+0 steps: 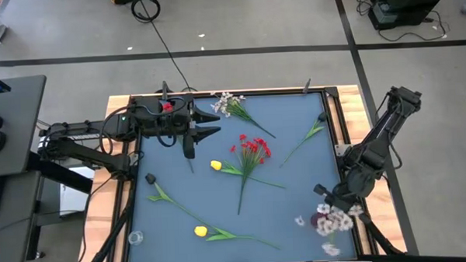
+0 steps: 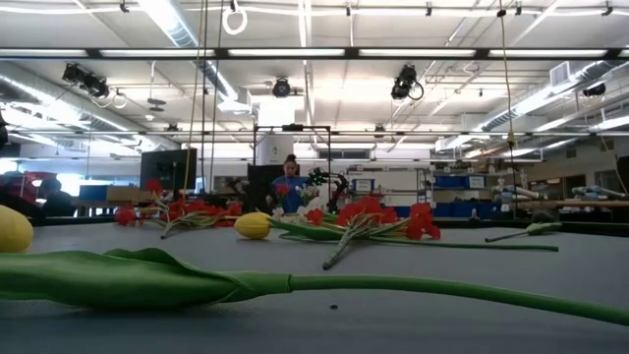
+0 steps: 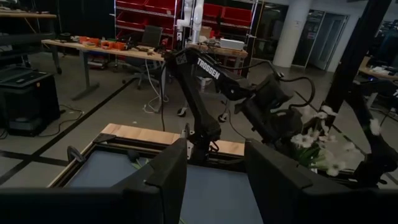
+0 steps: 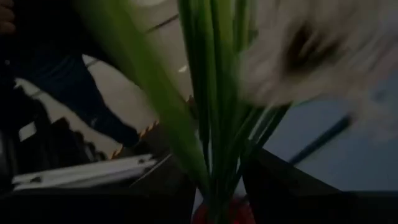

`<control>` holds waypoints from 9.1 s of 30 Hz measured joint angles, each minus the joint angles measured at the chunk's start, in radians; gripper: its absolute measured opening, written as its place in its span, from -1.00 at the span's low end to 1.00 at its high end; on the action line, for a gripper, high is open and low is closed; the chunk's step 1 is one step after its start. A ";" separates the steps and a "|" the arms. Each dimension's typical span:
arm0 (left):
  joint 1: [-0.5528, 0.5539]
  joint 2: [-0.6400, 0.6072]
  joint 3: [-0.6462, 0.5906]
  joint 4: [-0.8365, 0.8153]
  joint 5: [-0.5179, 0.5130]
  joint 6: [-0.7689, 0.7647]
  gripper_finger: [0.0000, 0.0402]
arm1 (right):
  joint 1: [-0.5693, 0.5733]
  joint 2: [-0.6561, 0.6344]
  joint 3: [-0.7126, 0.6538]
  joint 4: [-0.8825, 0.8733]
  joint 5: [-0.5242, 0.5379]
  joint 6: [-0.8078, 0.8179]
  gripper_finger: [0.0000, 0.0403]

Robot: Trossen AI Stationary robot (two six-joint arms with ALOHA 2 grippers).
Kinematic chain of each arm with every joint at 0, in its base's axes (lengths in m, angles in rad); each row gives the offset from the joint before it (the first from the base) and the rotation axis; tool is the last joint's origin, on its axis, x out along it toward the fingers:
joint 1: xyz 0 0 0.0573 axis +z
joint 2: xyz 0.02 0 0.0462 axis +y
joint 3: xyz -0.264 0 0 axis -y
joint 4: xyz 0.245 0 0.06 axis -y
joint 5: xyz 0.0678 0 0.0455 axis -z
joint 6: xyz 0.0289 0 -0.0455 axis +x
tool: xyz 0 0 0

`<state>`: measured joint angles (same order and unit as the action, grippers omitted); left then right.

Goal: Sort flowers into vase by color
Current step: Put the bottom white flowers into the red vase, then put the top black tulip into the red vase

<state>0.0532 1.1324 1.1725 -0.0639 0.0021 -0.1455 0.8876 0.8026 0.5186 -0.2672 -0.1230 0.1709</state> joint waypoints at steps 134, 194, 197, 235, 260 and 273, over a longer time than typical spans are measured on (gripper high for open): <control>0.000 0.000 0.000 0.000 0.000 0.000 -0.17 | -1.491 0.760 0.276 -0.551 0.280 1.344 -0.97; 0.000 0.000 0.000 0.000 0.000 0.000 -0.17 | -0.424 -0.312 0.075 0.252 -0.112 0.224 -1.00; 0.000 0.000 0.000 0.000 0.000 0.000 -0.17 | -0.392 -0.313 0.071 0.259 -0.186 0.218 -1.00; 0.000 0.000 0.000 0.000 0.000 0.000 -0.17 | -0.318 -0.359 -0.209 0.570 -0.389 0.074 -1.00; 0.000 0.000 0.000 0.000 0.000 0.000 -0.17 | -0.318 -0.358 -0.209 0.265 -0.529 0.282 -0.27; 0.000 0.000 0.000 0.000 0.000 0.000 -0.17 | -0.318 -0.359 -0.208 0.168 -0.598 0.354 0.32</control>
<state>0.0528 1.1324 1.1728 -0.0639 0.0017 -0.1455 0.5701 0.4438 0.3103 -0.0997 -0.7210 0.5251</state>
